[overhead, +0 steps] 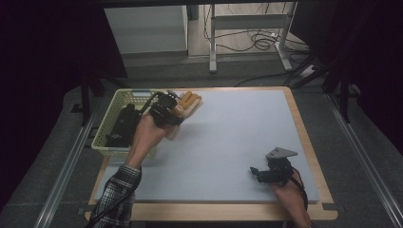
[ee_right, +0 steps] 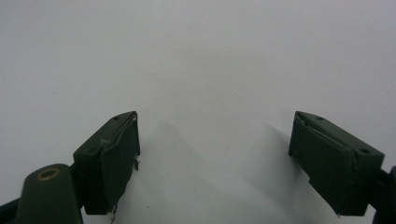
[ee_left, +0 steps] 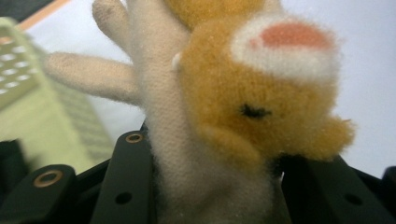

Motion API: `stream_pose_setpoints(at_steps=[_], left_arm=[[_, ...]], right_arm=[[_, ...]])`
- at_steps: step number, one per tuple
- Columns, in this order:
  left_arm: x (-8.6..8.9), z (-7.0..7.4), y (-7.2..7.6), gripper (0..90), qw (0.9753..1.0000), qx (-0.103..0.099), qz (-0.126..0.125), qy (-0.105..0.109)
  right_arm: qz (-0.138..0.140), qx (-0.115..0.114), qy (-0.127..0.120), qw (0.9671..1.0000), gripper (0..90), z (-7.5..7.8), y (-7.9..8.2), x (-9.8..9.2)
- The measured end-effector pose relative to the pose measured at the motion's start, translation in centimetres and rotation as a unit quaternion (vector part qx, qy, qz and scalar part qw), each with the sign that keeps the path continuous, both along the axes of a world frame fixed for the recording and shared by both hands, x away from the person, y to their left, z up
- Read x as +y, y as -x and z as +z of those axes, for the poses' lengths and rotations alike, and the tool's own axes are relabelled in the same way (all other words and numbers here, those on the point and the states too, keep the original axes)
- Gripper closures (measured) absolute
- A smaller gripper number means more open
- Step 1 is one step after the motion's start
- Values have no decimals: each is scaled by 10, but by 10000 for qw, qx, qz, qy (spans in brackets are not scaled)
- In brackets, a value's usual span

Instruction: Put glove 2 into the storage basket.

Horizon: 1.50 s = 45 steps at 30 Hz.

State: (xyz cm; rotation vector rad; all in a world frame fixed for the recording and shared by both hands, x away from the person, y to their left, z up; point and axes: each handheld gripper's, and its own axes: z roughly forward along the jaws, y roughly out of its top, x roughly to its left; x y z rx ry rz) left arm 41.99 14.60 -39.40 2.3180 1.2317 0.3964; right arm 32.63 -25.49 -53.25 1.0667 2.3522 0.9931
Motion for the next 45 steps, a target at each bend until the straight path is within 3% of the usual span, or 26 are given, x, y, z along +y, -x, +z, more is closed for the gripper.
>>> stream_pose_setpoints(at_steps=[12, 25, 33, 45], left_arm=[[56, 12, -8, 583, 9973, -64, 736, -17], [103, -12, -19, 579, 9911, 4, 1333, -26], [113, -30, -27, 578, 9889, 58, 1481, -41], [115, -59, -41, 576, 9864, 279, 1613, -112]], right_arm=[[-2, 1, 0, 10000, 160, 0, 0, 0], [0, -1, 2, 10000, 160, 0, 0, 0], [-1, 0, 1, 10000, 160, 0, 0, 0], [-1, -2, -1, 10000, 160, 0, 0, 0]])
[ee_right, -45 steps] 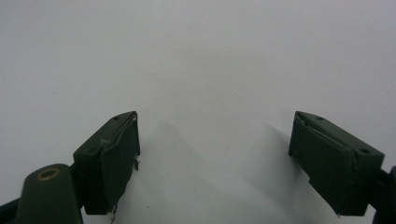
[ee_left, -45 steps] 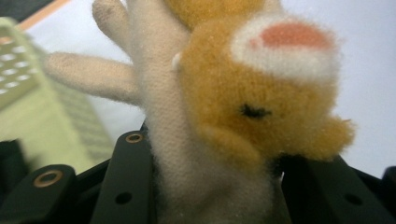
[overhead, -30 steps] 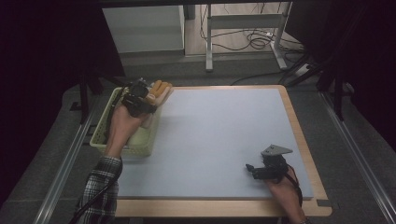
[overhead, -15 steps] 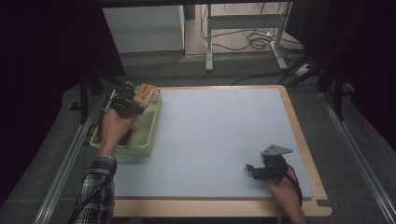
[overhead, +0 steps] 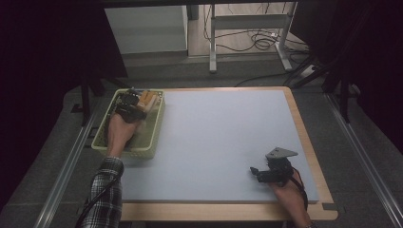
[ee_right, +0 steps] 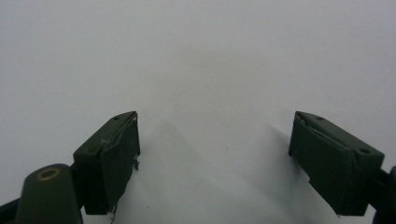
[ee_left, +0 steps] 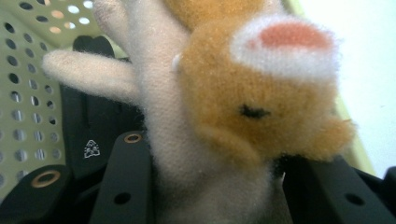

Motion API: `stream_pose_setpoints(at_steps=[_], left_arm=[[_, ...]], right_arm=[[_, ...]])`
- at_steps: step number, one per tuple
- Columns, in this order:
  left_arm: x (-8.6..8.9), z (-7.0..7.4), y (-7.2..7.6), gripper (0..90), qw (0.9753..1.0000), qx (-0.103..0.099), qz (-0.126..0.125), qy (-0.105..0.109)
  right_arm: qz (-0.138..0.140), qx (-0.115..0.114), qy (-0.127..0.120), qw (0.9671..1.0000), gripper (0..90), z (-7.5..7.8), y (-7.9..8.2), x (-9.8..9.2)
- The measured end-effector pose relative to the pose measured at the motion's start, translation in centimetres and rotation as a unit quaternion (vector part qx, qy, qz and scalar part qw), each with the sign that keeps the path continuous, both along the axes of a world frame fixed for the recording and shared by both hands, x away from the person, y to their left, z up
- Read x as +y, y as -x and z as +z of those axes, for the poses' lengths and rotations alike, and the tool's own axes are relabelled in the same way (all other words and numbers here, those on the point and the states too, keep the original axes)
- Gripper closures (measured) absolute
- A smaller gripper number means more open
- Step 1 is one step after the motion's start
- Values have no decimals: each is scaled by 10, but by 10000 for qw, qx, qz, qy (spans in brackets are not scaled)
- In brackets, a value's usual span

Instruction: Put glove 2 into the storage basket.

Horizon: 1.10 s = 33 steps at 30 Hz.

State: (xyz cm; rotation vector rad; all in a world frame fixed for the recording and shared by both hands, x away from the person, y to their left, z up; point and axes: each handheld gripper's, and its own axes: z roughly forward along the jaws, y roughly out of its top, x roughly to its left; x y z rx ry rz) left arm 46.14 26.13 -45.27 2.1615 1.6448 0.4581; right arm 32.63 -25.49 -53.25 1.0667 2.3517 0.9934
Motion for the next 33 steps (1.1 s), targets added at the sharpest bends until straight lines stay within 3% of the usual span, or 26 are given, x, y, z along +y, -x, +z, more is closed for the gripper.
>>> stream_pose_setpoints(at_steps=[8, 17, 22, 24, 26, 27, 29, 30, 33], left_arm=[[-6, -21, -9, 571, 9997, 228, -11, -72], [-11, -37, -15, 559, 9988, 488, -52, 1], [-15, -48, -20, 531, 9966, 797, -152, 127], [-15, -51, -21, 475, 9960, 874, -147, 117], [-12, -51, -21, 421, 9960, 888, -64, 77], [-10, -50, -21, 344, 9962, 873, -44, 64], [-4, -46, -18, 227, 9960, 821, -91, 329], [0, -39, -15, 199, 9962, 714, -139, 485], [3, -22, -6, 160, 9974, 455, -280, 493]], right_arm=[[-2, 4, 8, 10000, 160, 0, 0, 0], [0, 5, 9, 10000, 160, 0, 0, 0], [0, 4, 9, 10000, 160, 0, 0, 0], [-1, 5, 8, 10000, 160, 0, 0, 0], [1, 2, -2, 10000, 160, 0, 0, 0], [-1, 5, 7, 10000, 160, 0, 0, 0], [0, 3, -2, 10000, 160, 0, 0, 0], [1, 3, -2, 10000, 160, 0, 0, 0], [0, 2, 0, 10000, 160, 0, 0, 0]])
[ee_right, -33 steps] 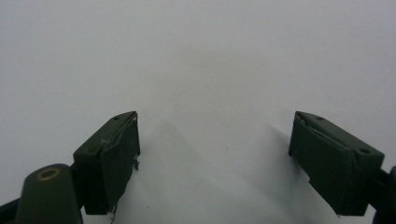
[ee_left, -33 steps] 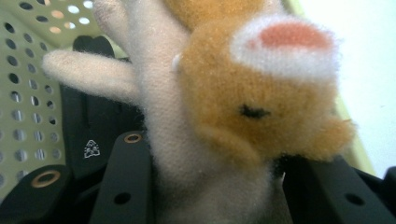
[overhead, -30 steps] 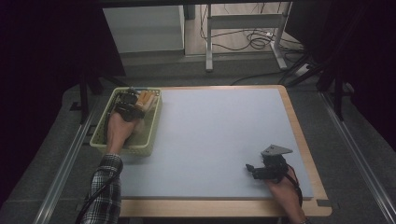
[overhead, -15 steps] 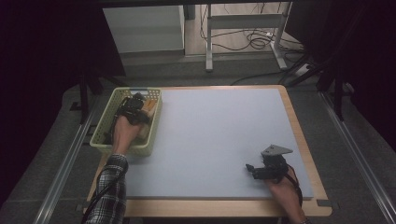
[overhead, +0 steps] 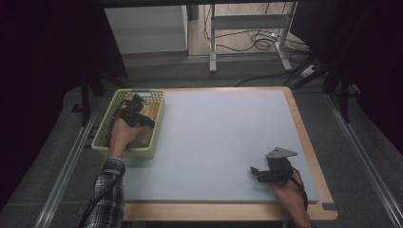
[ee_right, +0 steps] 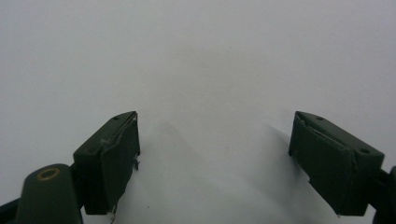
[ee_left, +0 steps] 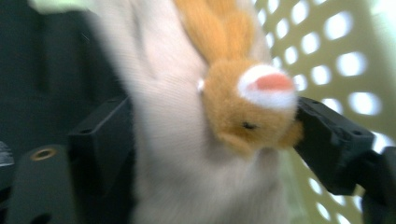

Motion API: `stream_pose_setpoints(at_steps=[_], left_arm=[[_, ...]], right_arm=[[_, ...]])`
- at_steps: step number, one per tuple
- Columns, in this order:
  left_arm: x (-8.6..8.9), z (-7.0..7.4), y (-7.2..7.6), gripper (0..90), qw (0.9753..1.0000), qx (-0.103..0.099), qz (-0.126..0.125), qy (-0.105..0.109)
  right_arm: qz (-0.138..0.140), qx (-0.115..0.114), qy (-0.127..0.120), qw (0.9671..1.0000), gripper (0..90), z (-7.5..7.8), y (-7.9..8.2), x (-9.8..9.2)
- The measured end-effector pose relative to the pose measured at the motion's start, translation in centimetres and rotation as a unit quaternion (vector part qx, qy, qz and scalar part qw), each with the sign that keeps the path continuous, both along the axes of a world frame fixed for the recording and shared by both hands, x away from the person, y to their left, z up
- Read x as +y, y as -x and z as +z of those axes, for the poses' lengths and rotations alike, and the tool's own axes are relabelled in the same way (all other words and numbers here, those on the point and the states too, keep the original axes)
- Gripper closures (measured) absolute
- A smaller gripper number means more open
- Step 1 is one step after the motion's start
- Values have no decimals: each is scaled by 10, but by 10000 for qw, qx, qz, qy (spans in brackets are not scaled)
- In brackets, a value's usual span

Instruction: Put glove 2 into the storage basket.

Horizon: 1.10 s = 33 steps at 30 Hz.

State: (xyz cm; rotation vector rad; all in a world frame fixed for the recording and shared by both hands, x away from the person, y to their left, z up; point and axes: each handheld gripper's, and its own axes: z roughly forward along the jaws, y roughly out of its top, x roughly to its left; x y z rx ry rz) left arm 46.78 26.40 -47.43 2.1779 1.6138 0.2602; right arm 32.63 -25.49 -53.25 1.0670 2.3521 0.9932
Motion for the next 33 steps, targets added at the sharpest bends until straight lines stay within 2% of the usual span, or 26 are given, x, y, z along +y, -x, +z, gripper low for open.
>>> stream_pose_setpoints(at_steps=[1, 3, 6, 10, 12, 13, 17, 20, 22, 23, 26, 30, 33], left_arm=[[1, 6, 3, 158, 10000, -87, -10, 43], [6, 15, 8, 185, 9997, -262, 20, -3], [17, 21, 12, 363, 9985, -410, 221, -284], [31, 11, 13, 617, 9971, -306, 462, -524], [32, 3, 12, 686, 9972, -179, 423, -598], [31, -2, 11, 709, 9976, -119, 388, -562], [20, -17, 6, 732, 9982, 64, 224, -548], [11, -22, 3, 744, 9987, 80, 168, -469], [6, -22, 2, 757, 9986, 81, 132, -515], [4, -23, 1, 757, 9982, 69, 141, -579], [5, -22, 1, 746, 9982, 37, 149, -579], [14, -19, 1, 651, 9983, -124, 274, -506], [16, -18, -4, 606, 9971, -250, 389, -605]], right_arm=[[-2, -1, 10, 10000, 160, 0, 0, 0], [-2, -1, 12, 10000, 160, 0, 0, 0], [-3, 2, 9, 10000, 160, 0, 0, 0], [0, -3, 3, 10000, 160, 0, 0, 0], [-2, -1, 1, 10000, 160, 0, 0, 0], [-3, -2, 0, 10000, 160, 0, 0, 0], [-2, -3, -1, 10000, 160, 0, 0, 0], [-3, -2, -1, 10000, 160, 0, 0, 0], [-1, -3, 0, 10000, 160, 0, 0, 0], [0, -1, 0, 10000, 160, 0, 0, 0], [0, -1, 0, 10000, 160, 0, 0, 0], [-1, -3, 1, 10000, 160, 0, 0, 0], [-1, -3, 1, 10000, 160, 0, 0, 0]])
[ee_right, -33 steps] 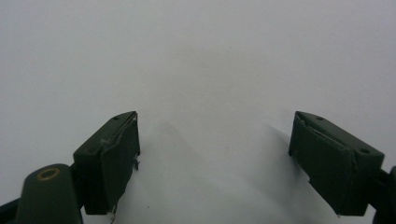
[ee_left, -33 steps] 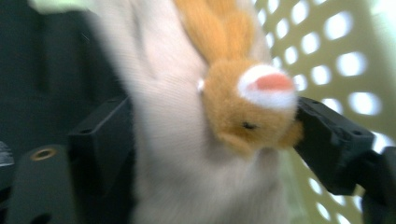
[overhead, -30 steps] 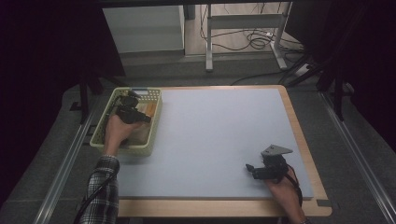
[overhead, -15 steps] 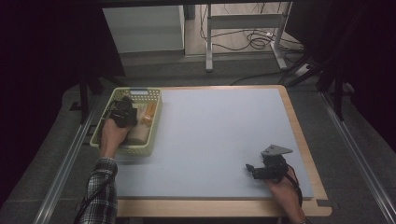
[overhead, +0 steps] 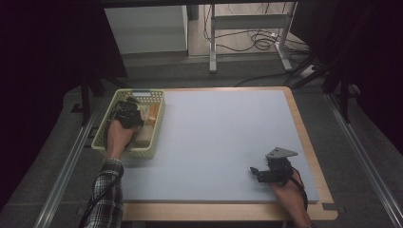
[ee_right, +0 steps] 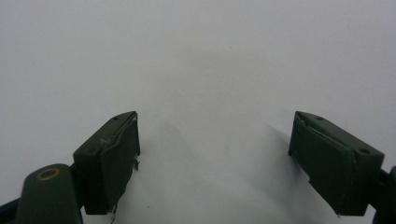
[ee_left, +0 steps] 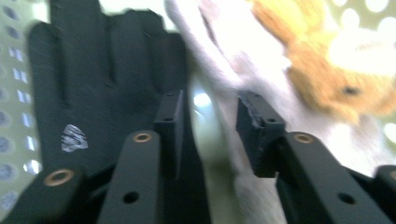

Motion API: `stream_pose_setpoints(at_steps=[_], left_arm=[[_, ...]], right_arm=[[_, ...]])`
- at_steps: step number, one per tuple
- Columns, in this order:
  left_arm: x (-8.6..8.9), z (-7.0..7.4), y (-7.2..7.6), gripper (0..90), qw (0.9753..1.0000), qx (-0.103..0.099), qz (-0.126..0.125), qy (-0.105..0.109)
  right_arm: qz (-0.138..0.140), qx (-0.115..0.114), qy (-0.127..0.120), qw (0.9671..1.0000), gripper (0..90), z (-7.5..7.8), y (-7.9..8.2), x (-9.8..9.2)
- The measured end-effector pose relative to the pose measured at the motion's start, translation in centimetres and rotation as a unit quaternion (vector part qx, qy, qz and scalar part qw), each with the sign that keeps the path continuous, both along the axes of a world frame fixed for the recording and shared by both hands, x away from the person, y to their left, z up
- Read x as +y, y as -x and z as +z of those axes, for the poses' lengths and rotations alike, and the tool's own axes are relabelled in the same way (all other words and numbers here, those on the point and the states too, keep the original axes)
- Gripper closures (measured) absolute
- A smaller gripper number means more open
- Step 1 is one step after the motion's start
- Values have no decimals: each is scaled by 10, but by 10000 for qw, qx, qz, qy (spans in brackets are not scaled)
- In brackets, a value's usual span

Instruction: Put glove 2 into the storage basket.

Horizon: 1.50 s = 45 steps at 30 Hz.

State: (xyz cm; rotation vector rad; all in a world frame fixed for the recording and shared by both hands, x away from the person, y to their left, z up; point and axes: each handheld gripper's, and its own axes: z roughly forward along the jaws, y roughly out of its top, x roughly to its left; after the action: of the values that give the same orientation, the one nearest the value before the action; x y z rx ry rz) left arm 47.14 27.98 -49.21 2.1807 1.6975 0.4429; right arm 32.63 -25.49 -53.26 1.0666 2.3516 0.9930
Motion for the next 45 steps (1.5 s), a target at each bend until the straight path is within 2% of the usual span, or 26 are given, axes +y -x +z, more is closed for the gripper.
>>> stream_pose_setpoints(at_steps=[5, 8, 10, 12, 15, 17, 18, 20, 22, 27, 32, 34, 41, 45], left_arm=[[-5, -3, -14, 542, 9990, -109, 167, -391], [-5, -5, -23, 529, 9963, -117, 285, -809], [-2, -7, -27, 521, 9931, -86, 429, -1083], [3, -11, -30, 519, 9923, -2, 524, -1121], [9, -13, -29, 512, 9929, -21, 603, -1026], [9, -11, -26, 507, 9941, -86, 559, -926], [10, -10, -25, 497, 9952, -100, 540, -813], [11, -6, -23, 471, 9977, -134, 508, -435], [10, 0, -20, 448, 9979, -214, 489, -379], [12, 12, -14, 392, 9982, -374, 465, 32], [11, 23, -4, 315, 9965, -548, 275, 572], [9, 25, -1, 283, 9954, -619, 174, 710], [-1, 36, 11, 115, 9930, -772, -170, 875], [-6, 42, 19, 66, 9913, -823, -379, 957]], right_arm=[[-1, 1, -1, 10000, 160, 0, 0, 0], [1, 1, -4, 10000, 160, 0, 0, 0], [-2, -1, 1, 10000, 160, 0, 0, 0], [-3, 0, 0, 10000, 160, 0, 0, 0], [1, 2, -6, 10000, 160, 0, 0, 0], [1, 1, -5, 10000, 160, 0, 0, 0], [-2, 0, 0, 10000, 160, 0, 0, 0], [0, 2, -4, 10000, 160, 0, 0, 0], [-2, -1, 2, 10000, 160, 0, 0, 0], [0, -1, -1, 10000, 160, 0, 0, 0], [0, 0, -2, 10000, 160, 0, 0, 0], [-2, 5, 8, 10000, 160, 0, 0, 0], [-4, 0, 5, 10000, 160, 0, 0, 0], [-2, 3, 10, 10000, 160, 0, 0, 0]])
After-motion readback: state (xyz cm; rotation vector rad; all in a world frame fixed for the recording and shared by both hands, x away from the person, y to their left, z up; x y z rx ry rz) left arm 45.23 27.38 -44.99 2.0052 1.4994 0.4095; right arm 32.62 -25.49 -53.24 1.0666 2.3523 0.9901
